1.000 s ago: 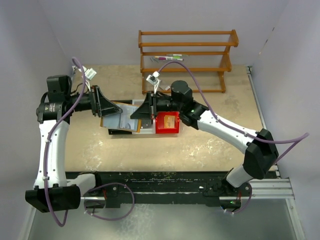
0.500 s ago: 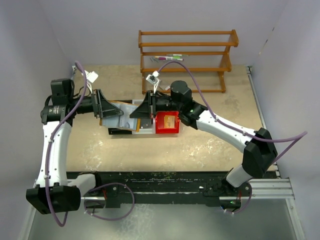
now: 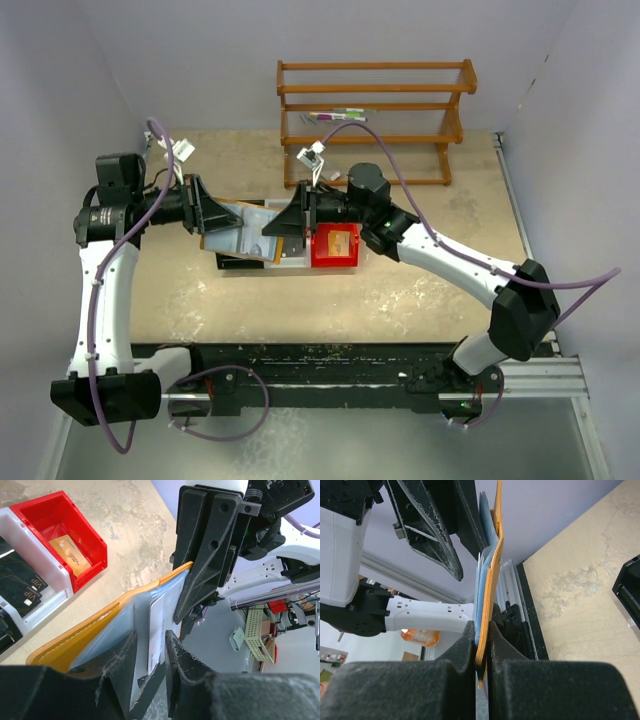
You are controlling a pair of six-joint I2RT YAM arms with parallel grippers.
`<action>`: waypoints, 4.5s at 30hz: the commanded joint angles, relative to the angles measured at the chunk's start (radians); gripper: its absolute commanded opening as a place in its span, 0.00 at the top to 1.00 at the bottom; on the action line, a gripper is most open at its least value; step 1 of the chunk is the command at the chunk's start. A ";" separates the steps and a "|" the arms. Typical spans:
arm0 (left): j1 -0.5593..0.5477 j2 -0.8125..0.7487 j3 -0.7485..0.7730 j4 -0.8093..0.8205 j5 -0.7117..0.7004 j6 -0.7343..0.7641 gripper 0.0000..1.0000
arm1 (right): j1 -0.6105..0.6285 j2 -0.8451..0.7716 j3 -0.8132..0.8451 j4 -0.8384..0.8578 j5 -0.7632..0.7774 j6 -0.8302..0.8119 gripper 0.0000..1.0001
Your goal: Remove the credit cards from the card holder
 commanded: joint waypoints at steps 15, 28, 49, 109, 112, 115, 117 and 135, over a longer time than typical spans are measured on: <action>-0.003 0.013 -0.051 0.016 0.111 -0.010 0.71 | -0.004 0.021 0.015 0.244 -0.069 0.107 1.00; -0.004 0.028 -0.038 0.001 0.134 -0.005 0.78 | -0.008 0.048 -0.008 0.333 -0.103 0.169 1.00; -0.004 0.053 0.016 -0.054 0.116 0.026 0.97 | -0.051 0.032 -0.108 0.522 -0.157 0.270 1.00; -0.004 -0.012 0.006 0.035 0.192 -0.049 0.76 | -0.053 0.054 -0.101 0.575 -0.114 0.325 1.00; -0.004 -0.013 -0.019 0.053 0.186 -0.063 0.76 | -0.052 0.056 -0.095 0.574 -0.103 0.328 1.00; -0.004 -0.009 -0.038 0.059 0.162 -0.054 0.76 | -0.051 0.057 -0.095 0.617 -0.119 0.346 1.00; -0.004 -0.005 -0.026 0.041 0.143 -0.031 0.76 | -0.052 0.056 -0.100 0.643 -0.139 0.363 1.00; -0.004 -0.010 -0.040 0.091 0.177 -0.092 0.67 | -0.053 0.073 -0.099 0.732 -0.169 0.418 1.00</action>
